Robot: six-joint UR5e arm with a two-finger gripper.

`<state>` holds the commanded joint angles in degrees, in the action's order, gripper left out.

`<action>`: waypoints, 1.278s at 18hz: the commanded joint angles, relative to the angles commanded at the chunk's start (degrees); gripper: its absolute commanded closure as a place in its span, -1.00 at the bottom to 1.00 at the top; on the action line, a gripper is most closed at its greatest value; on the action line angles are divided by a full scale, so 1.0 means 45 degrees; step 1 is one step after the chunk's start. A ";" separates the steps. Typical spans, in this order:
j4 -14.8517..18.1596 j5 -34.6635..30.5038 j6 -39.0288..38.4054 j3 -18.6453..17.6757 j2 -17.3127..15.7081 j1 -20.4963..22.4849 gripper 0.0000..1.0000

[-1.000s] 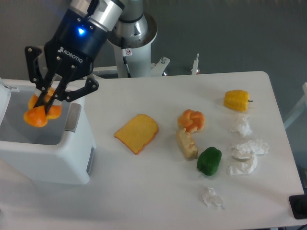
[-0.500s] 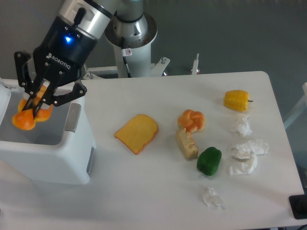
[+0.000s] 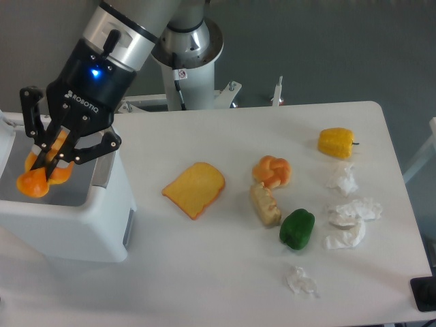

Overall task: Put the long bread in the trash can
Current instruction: 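Lower the long bread into the opening of the trash bin, then open the gripper to drop the bread into the bin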

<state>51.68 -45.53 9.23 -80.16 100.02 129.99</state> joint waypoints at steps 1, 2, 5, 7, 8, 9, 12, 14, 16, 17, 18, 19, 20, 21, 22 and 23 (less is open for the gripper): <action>-0.0019 -0.0019 0.0000 -0.0058 0.0000 -0.0058 0.55; 0.0000 -0.0020 0.0000 -0.0117 -0.0019 -0.0059 0.54; -0.0020 -0.0020 0.0000 -0.0234 -0.0020 -0.0078 0.51; -0.0020 -0.0020 0.0020 -0.0254 -0.0020 -0.0078 0.46; -0.0020 -0.0020 0.0020 -0.0254 -0.0020 -0.0078 0.42; -0.0039 -0.0020 0.0078 -0.0254 0.0000 -0.0078 0.28; -0.0059 -0.0020 0.0176 -0.0274 0.0000 -0.0098 0.09; -0.0059 -0.0020 0.0253 -0.0274 0.0000 -0.0078 -0.13; -0.0059 -0.0020 0.0643 -0.0332 -0.0019 -0.0098 -0.33; -0.0059 -0.0020 0.0722 -0.0352 -0.0039 -0.0156 -0.46; -0.0059 -0.0020 0.0761 -0.0371 -0.0039 -0.0156 -0.60; -0.0059 -0.0020 0.0762 -0.0371 -0.0039 -0.0156 -0.67; -0.0059 -0.0020 0.0762 -0.0371 -0.0039 -0.0156 -0.70; -0.0059 -0.0020 0.0762 -0.0371 -0.0039 -0.0156 -0.78; -0.0059 -0.0020 0.0781 -0.0371 -0.0058 -0.0156 -0.88; -0.0059 -0.0020 0.0781 -0.0371 -0.0078 -0.0156 -0.89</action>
<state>51.42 -45.62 12.74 -81.83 99.67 129.29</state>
